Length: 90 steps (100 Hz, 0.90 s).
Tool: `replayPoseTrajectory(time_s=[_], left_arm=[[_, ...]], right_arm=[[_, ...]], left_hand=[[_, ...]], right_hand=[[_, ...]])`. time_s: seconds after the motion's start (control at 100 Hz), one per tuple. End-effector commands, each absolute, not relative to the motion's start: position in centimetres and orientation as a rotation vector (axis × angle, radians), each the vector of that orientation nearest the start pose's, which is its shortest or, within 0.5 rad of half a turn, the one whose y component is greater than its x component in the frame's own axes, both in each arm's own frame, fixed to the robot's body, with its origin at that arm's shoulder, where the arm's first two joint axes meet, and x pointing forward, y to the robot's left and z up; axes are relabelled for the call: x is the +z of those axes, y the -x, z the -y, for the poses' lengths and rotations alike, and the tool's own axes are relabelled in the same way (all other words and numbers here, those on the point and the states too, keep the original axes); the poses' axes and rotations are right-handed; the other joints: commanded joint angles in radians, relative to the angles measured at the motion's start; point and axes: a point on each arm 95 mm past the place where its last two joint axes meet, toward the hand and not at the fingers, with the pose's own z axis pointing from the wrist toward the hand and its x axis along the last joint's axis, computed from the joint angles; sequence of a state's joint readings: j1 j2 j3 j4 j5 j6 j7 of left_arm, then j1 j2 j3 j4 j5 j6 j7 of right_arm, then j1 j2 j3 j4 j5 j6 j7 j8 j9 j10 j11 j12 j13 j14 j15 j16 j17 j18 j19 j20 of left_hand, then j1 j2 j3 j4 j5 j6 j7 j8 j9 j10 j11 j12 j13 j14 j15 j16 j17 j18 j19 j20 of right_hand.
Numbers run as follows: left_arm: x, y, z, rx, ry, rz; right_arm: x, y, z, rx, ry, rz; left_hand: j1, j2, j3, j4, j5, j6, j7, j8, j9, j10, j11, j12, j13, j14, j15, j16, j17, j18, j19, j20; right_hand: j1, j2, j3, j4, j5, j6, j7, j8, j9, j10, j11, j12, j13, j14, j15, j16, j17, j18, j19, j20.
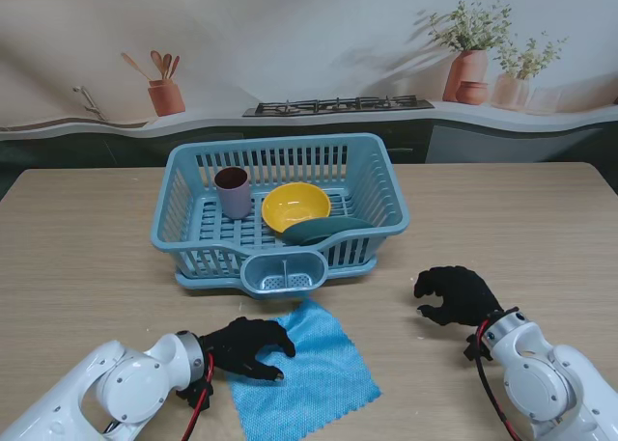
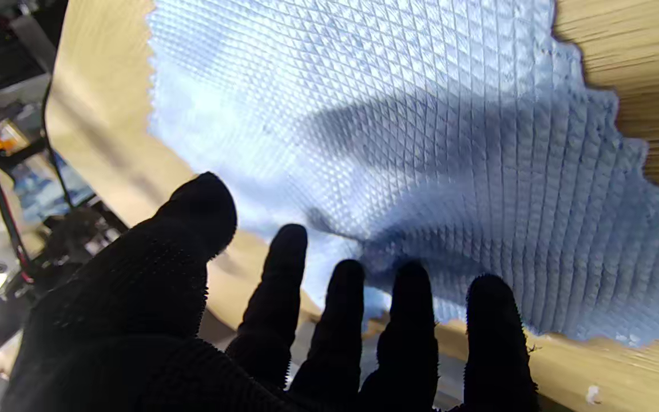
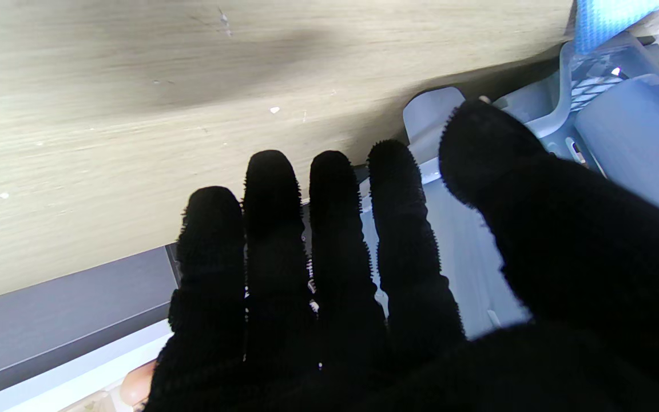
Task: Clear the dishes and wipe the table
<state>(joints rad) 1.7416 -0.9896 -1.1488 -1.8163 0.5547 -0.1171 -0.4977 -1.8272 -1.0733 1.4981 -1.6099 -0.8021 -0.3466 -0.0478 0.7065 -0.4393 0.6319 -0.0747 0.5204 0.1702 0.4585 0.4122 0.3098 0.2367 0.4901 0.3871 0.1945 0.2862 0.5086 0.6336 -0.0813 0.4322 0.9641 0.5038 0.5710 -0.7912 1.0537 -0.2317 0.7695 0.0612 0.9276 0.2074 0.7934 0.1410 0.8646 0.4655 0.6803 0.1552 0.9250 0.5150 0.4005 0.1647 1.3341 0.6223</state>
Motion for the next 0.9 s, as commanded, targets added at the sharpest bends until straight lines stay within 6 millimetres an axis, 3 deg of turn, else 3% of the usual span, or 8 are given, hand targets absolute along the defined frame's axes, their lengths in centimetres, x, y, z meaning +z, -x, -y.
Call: replayPoseTrajectory(time_s=[0.0,0.18,0.38,0.58,0.73,0.82,0.89], left_arm=[[-36.5,-30.0,5.1,-1.519,1.724,-2.173],[-37.3,-30.0,5.2,-1.402,1.652,-2.272],[-38.2,-29.9,5.1,-1.279,1.558,-2.335],[-39.2,-30.1,5.1,-1.176,1.464,-2.378],[-39.8,-30.3,5.1,-1.104,1.392,-2.394],[-40.1,-30.5,5.2,-1.081,1.362,-2.395],[-40.3,-30.7,5.3,-1.078,1.333,-2.399]], right_arm=[[-35.8,-33.6,8.0,1.653,-1.402,-1.473],[-35.9,-33.6,7.9,1.65,-1.409,-1.471],[-35.9,-33.6,8.0,1.649,-1.409,-1.465],[-35.8,-33.7,8.1,1.648,-1.403,-1.461],[-35.7,-33.7,8.1,1.65,-1.398,-1.459],[-35.7,-33.6,8.1,1.651,-1.399,-1.457],[-35.7,-33.6,8.1,1.652,-1.399,-1.454]], left_hand=[[-0.036,-0.03,-0.001,-0.039,-0.039,-0.04,0.016,-0.008,-0.031,-0.045,-0.007,-0.024,-0.005,0.027,-0.061,-0.029,-0.011,0.019,-0.047,-0.034],[-0.028,-0.076,0.064,-0.04,0.01,-0.032,0.048,0.002,-0.012,-0.009,0.036,-0.004,0.034,0.066,0.009,0.035,0.041,0.06,0.05,0.02],[-0.01,-0.179,0.228,-0.05,0.107,0.079,0.058,-0.011,-0.003,0.066,0.149,0.055,0.079,0.159,0.207,0.125,0.155,0.071,0.198,0.11],[0.017,-0.299,0.377,-0.059,0.222,0.152,0.087,-0.013,0.061,0.18,0.257,0.11,0.182,0.246,0.453,0.218,0.355,0.036,0.329,0.208],[0.043,-0.362,0.443,-0.06,0.253,0.157,0.204,0.054,0.168,0.24,0.322,0.143,0.335,0.253,0.557,0.254,0.538,0.045,0.414,0.238],[0.098,-0.423,0.444,-0.132,0.267,0.163,0.285,0.077,0.234,0.271,0.356,0.161,0.43,0.247,0.605,0.269,0.652,0.056,0.469,0.226],[0.155,-0.457,0.428,-0.156,0.277,0.158,0.36,0.069,0.292,0.289,0.379,0.172,0.514,0.227,0.639,0.272,0.746,0.061,0.514,0.183]], right_hand=[[0.01,0.01,-0.014,-0.012,0.005,0.003,0.011,0.005,0.008,0.005,-0.006,-0.008,0.003,0.017,-0.011,-0.004,-0.01,0.009,0.007,-0.002],[0.012,0.01,-0.014,-0.013,0.003,0.002,0.012,0.004,0.009,0.005,-0.006,-0.008,0.003,0.016,-0.01,-0.004,-0.012,0.01,0.007,-0.001],[0.016,0.012,-0.013,-0.014,0.0,0.001,0.013,0.002,0.007,0.003,-0.007,-0.008,0.0,0.016,-0.011,-0.004,-0.015,0.009,0.006,0.0],[0.02,0.013,-0.013,-0.015,-0.002,0.001,0.015,-0.001,0.004,0.002,-0.008,-0.008,-0.001,0.015,-0.011,-0.004,-0.018,0.008,0.007,0.002],[0.021,0.013,-0.013,-0.015,-0.003,-0.001,0.015,-0.003,0.006,0.004,-0.007,-0.008,-0.001,0.016,-0.01,-0.003,-0.016,0.006,0.007,0.003],[0.021,0.014,-0.013,-0.015,-0.003,0.0,0.016,-0.004,0.005,0.004,-0.007,-0.008,-0.002,0.017,-0.01,-0.003,-0.017,0.006,0.006,0.003],[0.02,0.014,-0.014,-0.015,-0.003,0.0,0.016,-0.005,0.005,0.005,-0.007,-0.008,-0.001,0.015,-0.009,-0.003,-0.017,0.008,0.007,0.004]])
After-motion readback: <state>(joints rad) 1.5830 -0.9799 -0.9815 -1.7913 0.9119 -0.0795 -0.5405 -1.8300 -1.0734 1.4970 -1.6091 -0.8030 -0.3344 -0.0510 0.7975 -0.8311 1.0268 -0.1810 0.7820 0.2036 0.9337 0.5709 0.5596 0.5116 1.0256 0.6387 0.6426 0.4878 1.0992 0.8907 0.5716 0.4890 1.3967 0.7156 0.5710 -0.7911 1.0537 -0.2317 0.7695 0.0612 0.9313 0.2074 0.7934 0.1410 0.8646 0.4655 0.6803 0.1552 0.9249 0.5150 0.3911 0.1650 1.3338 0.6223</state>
